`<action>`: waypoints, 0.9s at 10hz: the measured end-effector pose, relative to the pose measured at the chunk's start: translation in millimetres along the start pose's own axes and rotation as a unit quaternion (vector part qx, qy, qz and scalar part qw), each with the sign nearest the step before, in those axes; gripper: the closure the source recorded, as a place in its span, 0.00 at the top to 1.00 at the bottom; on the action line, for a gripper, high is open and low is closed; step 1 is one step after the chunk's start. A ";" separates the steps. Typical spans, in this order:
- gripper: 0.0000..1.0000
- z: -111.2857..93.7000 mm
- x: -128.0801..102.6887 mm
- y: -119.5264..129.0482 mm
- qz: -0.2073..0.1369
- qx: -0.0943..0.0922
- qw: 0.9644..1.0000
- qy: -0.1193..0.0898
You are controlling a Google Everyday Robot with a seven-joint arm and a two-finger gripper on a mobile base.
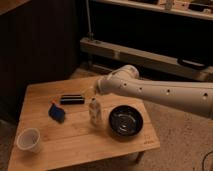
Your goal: Place the eraser in the ceramic cup
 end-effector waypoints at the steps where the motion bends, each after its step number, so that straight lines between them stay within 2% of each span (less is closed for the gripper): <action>1: 0.80 -0.2 2.0 0.8 -0.001 0.001 1.000 0.001; 3: 0.80 1.2 11.5 5.0 -0.010 0.008 1.000 0.007; 5: 0.80 9.3 55.0 18.5 -0.072 0.018 0.997 0.021; 6: 0.80 15.4 78.6 19.4 -0.113 0.019 0.993 0.023; 7: 0.80 24.3 103.6 16.0 -0.166 0.013 0.986 0.020; 8: 0.80 33.4 129.5 4.5 -0.229 0.006 0.973 0.012; 9: 0.80 41.3 145.8 -5.6 -0.284 0.000 0.959 -0.001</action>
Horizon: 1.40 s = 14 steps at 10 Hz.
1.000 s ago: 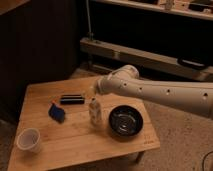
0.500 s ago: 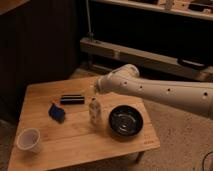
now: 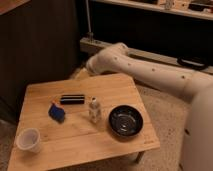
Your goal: Place the eraser in the ceramic cup
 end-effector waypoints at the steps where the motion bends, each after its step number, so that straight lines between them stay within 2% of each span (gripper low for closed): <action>1: 0.80 7.7 9.9 1.0 -0.046 -0.002 0.999 -0.018; 2: 0.80 24.3 27.9 -4.0 -0.115 0.001 0.992 -0.049; 3: 0.80 40.7 37.4 -12.2 -0.156 0.007 0.985 -0.073; 5: 0.80 67.8 25.5 -19.7 -0.174 0.018 0.978 -0.109; 9: 0.80 112.9 -19.6 -46.4 -0.157 0.055 0.975 -0.151; 10: 0.80 122.7 -27.9 -56.0 -0.151 0.067 0.974 -0.156; 14: 0.80 140.3 -43.0 -78.3 -0.138 0.102 0.972 -0.162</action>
